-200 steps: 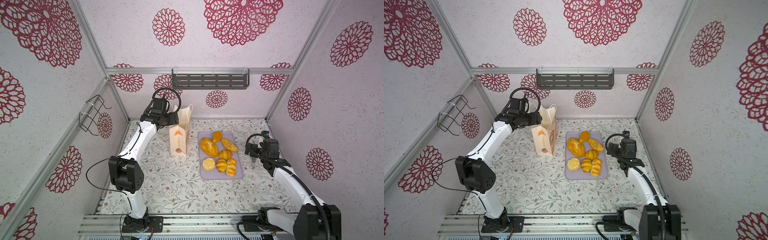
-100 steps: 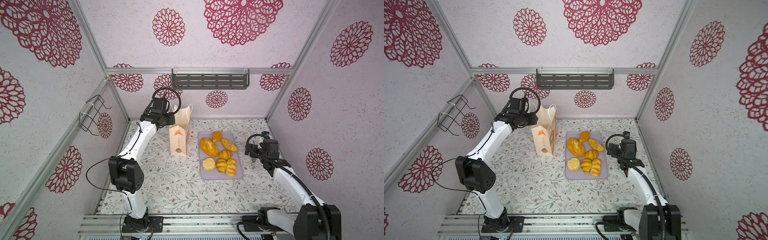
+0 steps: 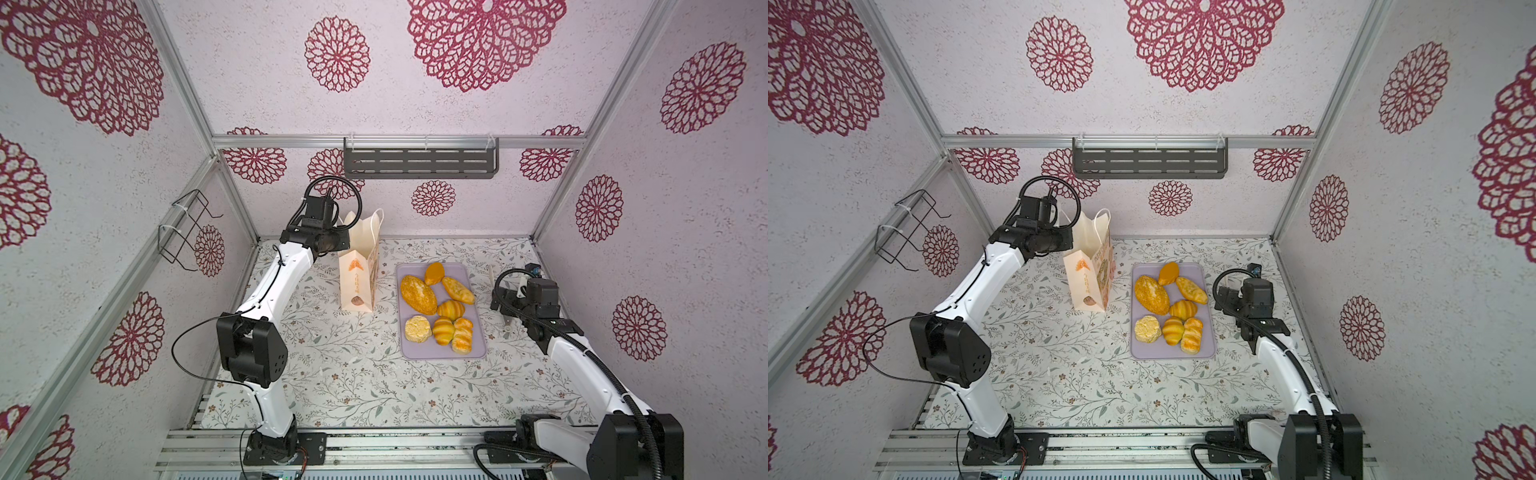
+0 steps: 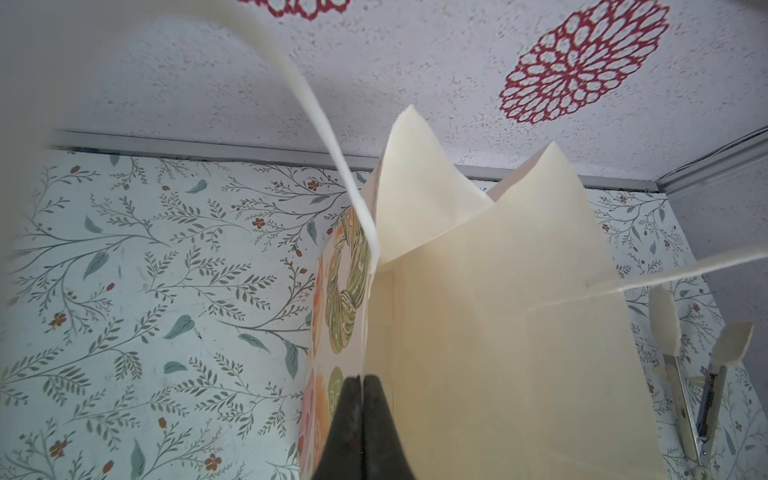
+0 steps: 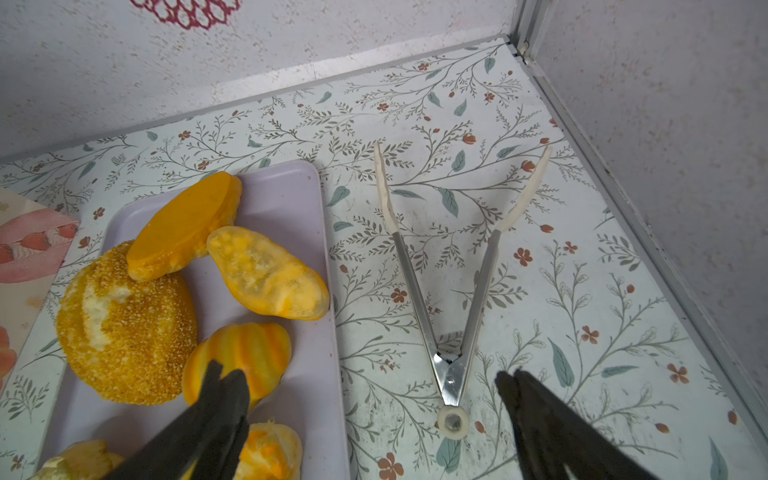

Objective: Place the fake bread into the paper bag

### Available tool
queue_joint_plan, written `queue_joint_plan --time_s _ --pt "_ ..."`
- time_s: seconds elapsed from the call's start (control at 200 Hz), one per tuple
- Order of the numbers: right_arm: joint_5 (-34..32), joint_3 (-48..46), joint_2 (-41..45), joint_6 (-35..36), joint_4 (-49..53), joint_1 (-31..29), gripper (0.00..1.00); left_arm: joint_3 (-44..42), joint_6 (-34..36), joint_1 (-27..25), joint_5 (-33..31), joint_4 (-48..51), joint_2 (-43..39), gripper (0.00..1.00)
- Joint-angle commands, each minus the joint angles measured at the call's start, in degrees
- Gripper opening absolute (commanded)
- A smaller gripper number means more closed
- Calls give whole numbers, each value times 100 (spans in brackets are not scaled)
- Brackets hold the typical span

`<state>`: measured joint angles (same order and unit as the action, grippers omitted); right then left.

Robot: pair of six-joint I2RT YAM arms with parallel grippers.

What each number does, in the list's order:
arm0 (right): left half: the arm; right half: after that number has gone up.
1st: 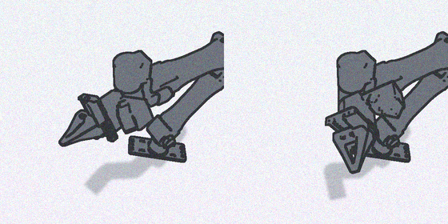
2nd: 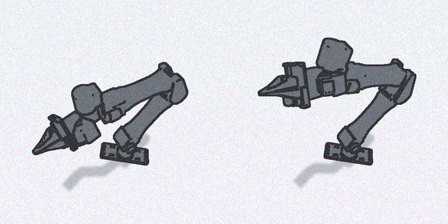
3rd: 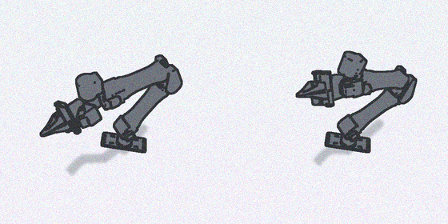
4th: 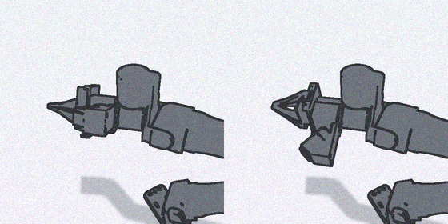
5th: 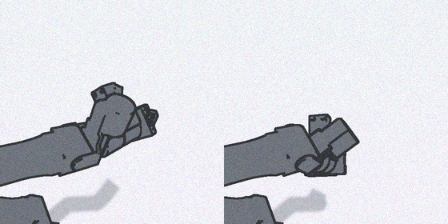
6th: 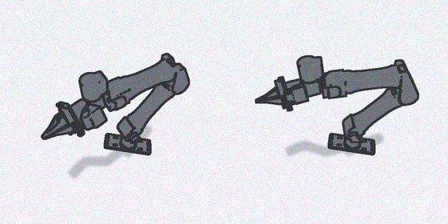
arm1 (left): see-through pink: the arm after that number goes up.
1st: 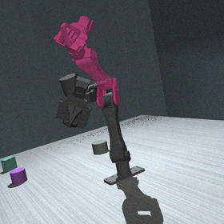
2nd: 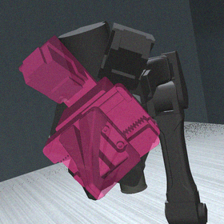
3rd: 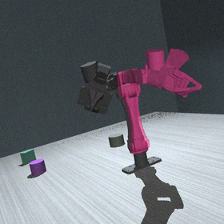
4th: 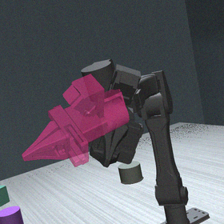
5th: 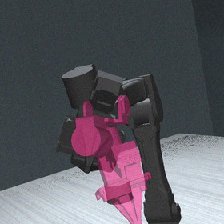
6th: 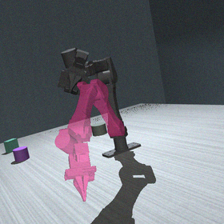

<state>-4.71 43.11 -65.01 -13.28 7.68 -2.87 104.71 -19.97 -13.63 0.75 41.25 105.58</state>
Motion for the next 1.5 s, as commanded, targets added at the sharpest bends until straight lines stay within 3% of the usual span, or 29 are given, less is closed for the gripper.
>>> queue_joint_plan --time_s 0.0,0.455,0.61,0.811,0.991,1.251,1.496 --pt "-345 301 137 -153 160 24 99 -175 -39 0 56 39 -261 0" --pt "-617 755 -99 -71 827 118 99 -768 -709 1 282 204 -959 0" --pt "-786 692 -135 -38 775 246 99 -1399 -975 -7 254 -54 -1459 0" --pt "-719 579 -229 230 670 417 99 -2200 -1151 -43 277 -525 -1996 0" --pt "-142 651 -552 496 847 498 99 -2474 -1214 -114 109 -698 -2291 0" --pt "-196 842 -1269 768 1050 499 99 -3061 -1555 -120 312 -1245 -2509 0" --pt "-392 827 -1609 862 844 498 99 -3085 -1460 -123 203 -1242 -2624 27"
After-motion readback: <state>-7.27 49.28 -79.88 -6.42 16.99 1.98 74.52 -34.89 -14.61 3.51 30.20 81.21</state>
